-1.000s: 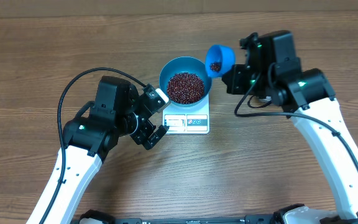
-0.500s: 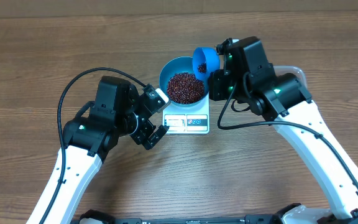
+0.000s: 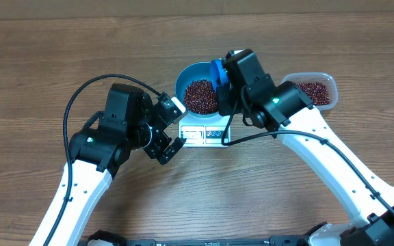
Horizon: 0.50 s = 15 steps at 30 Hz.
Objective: Scoop item into bowl and weigh 150g on scale
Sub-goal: 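Carry the scoop left over the teal bowl, then tilt the scoop to pour the beans into the teal bowl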
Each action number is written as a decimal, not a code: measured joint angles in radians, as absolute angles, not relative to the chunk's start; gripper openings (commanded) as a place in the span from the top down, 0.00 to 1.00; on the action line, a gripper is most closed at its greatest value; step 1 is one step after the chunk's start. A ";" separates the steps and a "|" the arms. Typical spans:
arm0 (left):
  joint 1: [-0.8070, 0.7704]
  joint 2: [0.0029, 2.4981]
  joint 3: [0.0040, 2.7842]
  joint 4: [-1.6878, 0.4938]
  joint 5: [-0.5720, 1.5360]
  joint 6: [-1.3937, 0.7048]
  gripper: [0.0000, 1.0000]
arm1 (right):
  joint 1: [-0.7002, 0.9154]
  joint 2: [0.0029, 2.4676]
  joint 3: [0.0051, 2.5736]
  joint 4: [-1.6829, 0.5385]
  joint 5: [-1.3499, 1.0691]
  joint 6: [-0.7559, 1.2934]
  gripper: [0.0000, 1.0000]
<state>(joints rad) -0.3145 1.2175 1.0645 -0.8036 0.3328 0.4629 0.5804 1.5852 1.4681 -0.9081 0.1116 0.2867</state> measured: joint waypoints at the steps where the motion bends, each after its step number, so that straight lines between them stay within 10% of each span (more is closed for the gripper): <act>1: -0.315 1.217 1.065 -0.804 0.333 0.463 0.01 | 0.590 1.585 1.468 -0.911 0.126 0.287 0.96; 15: -0.315 1.217 1.065 -0.804 0.333 0.463 0.01 | 0.650 1.585 1.468 -0.927 0.249 0.228 0.96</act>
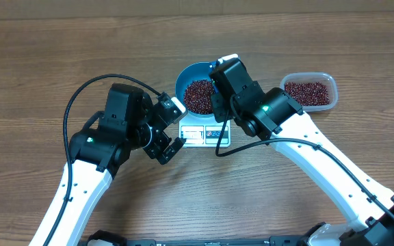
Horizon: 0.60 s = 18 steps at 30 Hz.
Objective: Scoop item into bowl and weigh 150g on scale
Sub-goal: 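Tilt the scoop to pour the beans into the teal bowl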
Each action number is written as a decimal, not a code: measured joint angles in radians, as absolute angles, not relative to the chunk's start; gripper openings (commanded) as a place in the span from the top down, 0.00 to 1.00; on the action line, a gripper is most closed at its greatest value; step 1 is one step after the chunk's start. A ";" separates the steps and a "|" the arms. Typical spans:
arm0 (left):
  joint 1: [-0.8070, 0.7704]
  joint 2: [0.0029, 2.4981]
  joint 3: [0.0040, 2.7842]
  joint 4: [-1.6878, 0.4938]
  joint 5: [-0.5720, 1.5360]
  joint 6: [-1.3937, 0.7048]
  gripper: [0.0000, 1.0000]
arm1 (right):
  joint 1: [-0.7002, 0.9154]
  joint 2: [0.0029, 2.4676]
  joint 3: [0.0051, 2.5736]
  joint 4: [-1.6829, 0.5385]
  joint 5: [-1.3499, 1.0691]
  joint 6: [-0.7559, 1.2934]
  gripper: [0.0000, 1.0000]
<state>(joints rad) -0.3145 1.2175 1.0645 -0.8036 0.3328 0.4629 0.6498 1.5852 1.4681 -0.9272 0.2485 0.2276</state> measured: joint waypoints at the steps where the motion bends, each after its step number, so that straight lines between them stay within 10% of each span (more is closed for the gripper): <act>1: -0.315 1.217 1.065 -0.804 0.333 0.463 0.01 | 0.650 1.585 1.468 -0.927 0.252 0.220 0.96; 18: -0.315 1.217 1.065 -0.804 0.333 0.463 0.01 | 0.650 1.585 1.468 -0.927 0.278 0.157 0.96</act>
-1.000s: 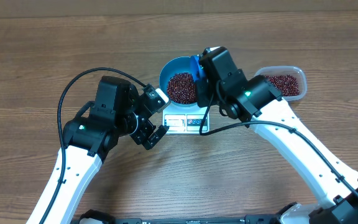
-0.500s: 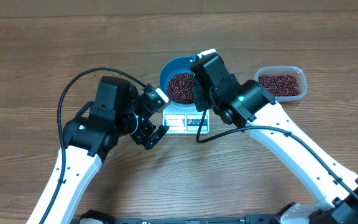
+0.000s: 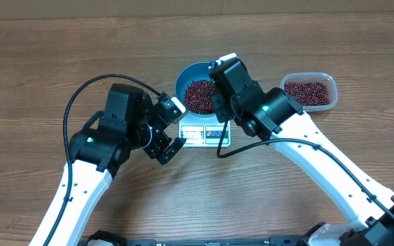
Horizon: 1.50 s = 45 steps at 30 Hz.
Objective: Scoop item into bowl and weigh 150g on scale
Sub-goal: 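Tilt the scoop to pour the beans into the teal bowl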
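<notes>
A blue bowl filled with dark red beans stands on the small white scale at mid-table. My right gripper hangs over the bowl's right rim, its fingers mostly hidden under the black wrist. Only a sliver of the blue scoop it is shut on shows there. My left gripper is open with nothing in it, just left of the scale, one white-padded finger close to the bowl's base.
A clear plastic tub of red beans sits at the right, just beyond my right forearm. Black cables loop from both arms over the wooden table.
At first my right gripper held the blue scoop in plain sight at the bowl's right rim, its arm covering part of the bean tub. Then the wrist was further left over the bowl, scoop almost hidden and tub uncovered, and it stays there. The left arm never moved.
</notes>
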Each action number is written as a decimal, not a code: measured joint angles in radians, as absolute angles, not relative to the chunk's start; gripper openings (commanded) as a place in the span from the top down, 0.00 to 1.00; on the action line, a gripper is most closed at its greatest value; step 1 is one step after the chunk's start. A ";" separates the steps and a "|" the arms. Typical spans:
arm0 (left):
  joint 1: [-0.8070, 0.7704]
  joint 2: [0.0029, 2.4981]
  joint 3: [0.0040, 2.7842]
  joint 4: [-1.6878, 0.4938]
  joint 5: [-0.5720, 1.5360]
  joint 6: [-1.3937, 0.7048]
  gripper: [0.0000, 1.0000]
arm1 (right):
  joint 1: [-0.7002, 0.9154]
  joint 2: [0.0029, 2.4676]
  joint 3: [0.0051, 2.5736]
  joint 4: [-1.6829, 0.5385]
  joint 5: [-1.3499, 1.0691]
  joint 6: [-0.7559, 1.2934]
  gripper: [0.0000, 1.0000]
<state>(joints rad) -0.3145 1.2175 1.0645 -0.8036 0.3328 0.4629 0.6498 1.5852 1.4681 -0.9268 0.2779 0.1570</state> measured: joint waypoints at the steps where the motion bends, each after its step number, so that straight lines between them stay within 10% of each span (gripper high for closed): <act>1: -0.315 1.217 1.065 -0.804 0.333 0.463 0.00 | 0.650 1.585 1.468 -0.927 0.278 0.152 0.96; 45: -0.315 1.217 1.065 -0.804 0.333 0.463 0.00 | 0.651 1.585 1.468 -0.912 0.293 0.026 0.96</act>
